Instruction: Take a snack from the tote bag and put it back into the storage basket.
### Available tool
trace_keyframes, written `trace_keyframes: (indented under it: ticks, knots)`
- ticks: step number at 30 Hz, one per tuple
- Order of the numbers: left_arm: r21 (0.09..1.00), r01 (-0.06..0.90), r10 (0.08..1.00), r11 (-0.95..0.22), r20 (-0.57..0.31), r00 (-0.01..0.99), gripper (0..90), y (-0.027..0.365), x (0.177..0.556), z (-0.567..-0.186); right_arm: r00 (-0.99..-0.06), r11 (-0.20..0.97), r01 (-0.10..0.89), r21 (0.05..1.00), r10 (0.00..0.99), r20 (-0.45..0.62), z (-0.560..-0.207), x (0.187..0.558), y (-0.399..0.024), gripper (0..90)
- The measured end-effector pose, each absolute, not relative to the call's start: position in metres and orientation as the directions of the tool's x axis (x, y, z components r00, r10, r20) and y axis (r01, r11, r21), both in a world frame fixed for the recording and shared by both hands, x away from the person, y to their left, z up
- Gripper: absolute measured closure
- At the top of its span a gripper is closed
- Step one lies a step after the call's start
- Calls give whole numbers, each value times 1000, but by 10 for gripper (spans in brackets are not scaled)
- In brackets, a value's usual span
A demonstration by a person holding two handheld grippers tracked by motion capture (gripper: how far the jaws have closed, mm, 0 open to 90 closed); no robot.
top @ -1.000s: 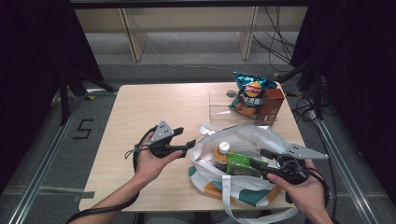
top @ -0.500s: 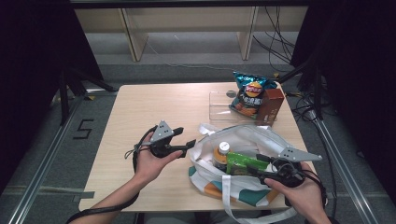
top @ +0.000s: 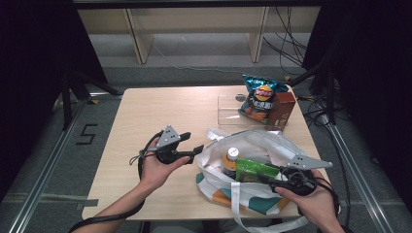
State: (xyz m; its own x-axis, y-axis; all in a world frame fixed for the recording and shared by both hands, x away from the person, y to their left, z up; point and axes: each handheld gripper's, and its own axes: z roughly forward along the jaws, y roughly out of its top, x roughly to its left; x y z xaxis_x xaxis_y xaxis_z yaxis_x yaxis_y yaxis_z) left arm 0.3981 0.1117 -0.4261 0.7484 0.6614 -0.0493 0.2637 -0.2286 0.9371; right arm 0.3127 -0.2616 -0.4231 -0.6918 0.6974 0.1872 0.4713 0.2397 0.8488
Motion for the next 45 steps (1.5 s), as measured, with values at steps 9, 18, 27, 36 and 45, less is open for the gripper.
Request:
trace_keyframes:
  ticks: [9, 18, 27, 36, 45]
  knots:
    - [937, 266, 664, -226, -51, 746, 316, 112, 398, -426, -710, 286, 454, 844, 688, 148, -423, 312, -265, 665]
    - [937, 265, 665, -226, -50, 745, 316, 112, 398, -426, -725, 298, 401, 866, 681, 102, -418, 311, -269, 858]
    - [937, 266, 666, -225, -52, 745, 316, 112, 398, -426, -734, 328, 373, 868, 677, 60, -414, 309, -269, 900]
    - [938, 263, 661, -224, -53, 749, 316, 111, 398, -427, -727, 293, 355, 888, 683, 65, -404, 305, -270, 900]
    - [936, 269, 664, -227, -53, 746, 316, 110, 398, -427, -710, 251, 355, 900, 699, 85, -389, 304, -277, 900]
